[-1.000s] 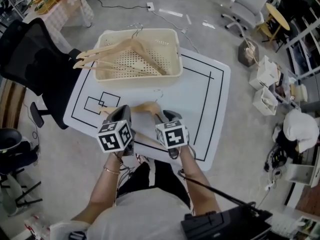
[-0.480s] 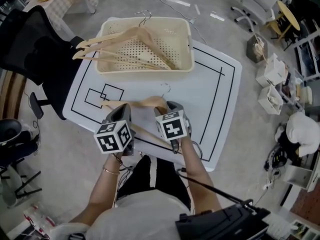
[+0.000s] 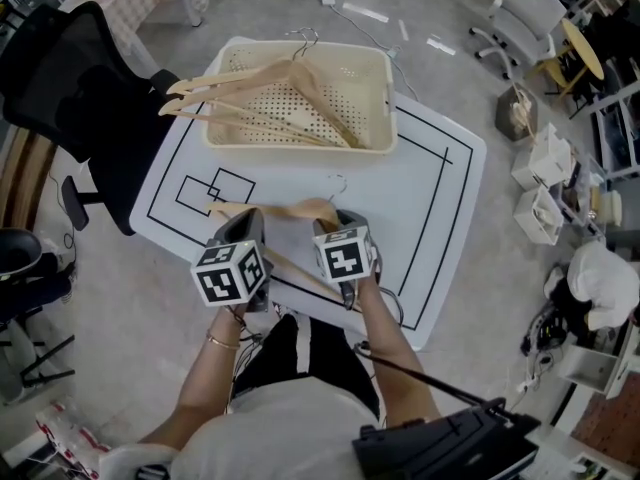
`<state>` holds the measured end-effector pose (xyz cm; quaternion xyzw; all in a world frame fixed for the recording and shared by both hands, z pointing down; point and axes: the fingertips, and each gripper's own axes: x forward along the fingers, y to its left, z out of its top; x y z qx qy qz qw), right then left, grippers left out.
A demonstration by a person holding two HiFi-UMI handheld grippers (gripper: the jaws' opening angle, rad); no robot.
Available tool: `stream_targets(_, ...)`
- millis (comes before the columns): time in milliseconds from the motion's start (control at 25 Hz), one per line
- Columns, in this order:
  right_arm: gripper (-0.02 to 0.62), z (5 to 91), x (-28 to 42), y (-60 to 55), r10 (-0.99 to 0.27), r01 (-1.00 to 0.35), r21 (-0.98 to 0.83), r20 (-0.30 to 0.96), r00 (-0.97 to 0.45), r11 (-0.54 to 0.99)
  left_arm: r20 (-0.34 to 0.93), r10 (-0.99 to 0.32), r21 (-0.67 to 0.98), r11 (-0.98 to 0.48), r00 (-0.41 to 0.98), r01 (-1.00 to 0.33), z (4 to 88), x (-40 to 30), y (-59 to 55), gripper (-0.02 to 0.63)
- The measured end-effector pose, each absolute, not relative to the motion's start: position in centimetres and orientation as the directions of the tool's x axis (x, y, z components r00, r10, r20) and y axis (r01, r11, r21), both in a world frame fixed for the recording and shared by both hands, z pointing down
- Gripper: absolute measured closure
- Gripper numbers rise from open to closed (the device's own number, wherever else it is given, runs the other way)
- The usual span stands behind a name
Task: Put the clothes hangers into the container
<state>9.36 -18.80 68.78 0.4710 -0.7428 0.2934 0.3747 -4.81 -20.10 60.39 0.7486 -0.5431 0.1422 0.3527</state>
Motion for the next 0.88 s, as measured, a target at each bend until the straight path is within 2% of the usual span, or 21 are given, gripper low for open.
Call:
stream_targets(440, 0.404, 63.7, 9.7, -17.6, -0.625, -0.924, -0.005, 0.735, -0.264, 0.383, 0.539, -0.75, 0.372, -0.197, 0.384, -0.907, 56.1, -4.4, -20.1, 0.597)
stream_targets(880, 0.403, 55.8, 11.4, -18.0, -0.761, -0.945, 0.059, 0.61, -0.221, 0.321, 0.444, -0.794, 0.373, -0.257, 0.415, -0.892, 50.1, -3.9, -20.4, 0.595)
